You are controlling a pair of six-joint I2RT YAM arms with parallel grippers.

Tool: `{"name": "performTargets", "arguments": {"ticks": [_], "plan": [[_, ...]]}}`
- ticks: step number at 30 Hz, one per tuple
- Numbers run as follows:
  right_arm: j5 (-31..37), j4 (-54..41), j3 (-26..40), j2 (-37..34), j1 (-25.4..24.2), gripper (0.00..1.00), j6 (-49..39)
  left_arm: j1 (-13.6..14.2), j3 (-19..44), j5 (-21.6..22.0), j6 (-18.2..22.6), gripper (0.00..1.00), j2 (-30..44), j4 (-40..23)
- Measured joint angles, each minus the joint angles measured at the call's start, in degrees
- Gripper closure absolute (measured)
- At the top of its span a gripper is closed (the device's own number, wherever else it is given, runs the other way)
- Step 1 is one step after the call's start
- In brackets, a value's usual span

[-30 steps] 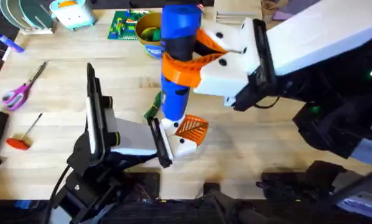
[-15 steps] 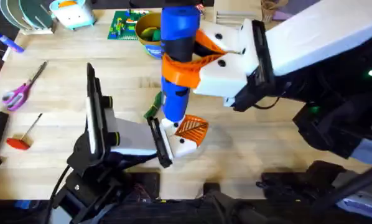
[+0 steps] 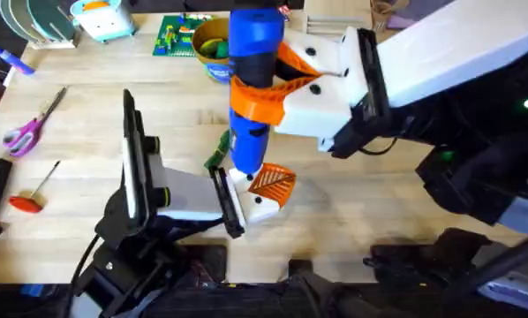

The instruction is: Pick up the gripper from the table and insert it into the empty holder that is missing its gripper. Then pick up a screw, insert it into the mounting hole, and use the screwdriver to tighten it. Finally, clean up the table by picking up the vegetable and placing it into the bucket.

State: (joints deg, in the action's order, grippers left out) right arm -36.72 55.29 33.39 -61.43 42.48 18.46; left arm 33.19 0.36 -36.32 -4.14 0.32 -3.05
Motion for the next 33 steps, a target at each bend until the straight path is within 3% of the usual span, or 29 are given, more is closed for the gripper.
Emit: {"name": "performTargets", "arguments": {"ticks": [33], "plan": [[1.4,-3.0,0.0,1.0,0.0,0.927,0.4,0.0,0.0,0.0,0.0,0.993,0.0,0.0]]}}
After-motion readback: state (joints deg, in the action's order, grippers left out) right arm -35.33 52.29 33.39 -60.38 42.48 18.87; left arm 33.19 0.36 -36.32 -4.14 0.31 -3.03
